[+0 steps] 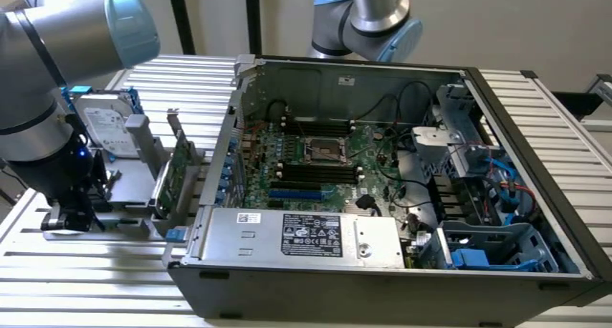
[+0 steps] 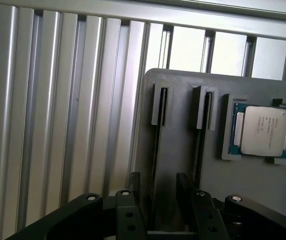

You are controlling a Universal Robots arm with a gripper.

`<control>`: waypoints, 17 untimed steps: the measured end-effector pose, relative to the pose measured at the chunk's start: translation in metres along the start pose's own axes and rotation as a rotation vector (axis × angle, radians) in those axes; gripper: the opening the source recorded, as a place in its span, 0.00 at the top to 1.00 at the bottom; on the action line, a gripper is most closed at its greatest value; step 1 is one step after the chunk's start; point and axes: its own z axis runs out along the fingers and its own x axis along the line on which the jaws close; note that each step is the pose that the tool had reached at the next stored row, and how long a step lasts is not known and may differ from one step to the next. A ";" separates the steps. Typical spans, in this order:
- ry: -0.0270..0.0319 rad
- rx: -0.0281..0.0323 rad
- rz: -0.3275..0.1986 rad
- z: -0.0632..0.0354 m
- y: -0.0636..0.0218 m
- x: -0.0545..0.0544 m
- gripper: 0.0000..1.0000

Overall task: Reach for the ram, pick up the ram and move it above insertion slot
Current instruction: 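Pick up the ram and move it above insertion slot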

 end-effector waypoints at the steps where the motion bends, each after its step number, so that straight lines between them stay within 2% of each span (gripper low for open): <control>1: -0.0001 -0.0020 0.000 0.0011 0.0000 0.000 0.58; 3: -0.0004 -0.0061 0.000 0.0022 0.0000 0.000 0.58; 14: -0.0007 -0.0066 0.005 0.0048 -0.0001 0.000 0.58; 15: -0.0007 -0.0066 0.005 0.0049 -0.0001 0.000 0.60; 16: -0.0007 -0.0067 0.005 0.0049 -0.0001 0.000 0.66; 17: -0.0008 -0.0066 0.005 0.0050 -0.0001 0.000 0.66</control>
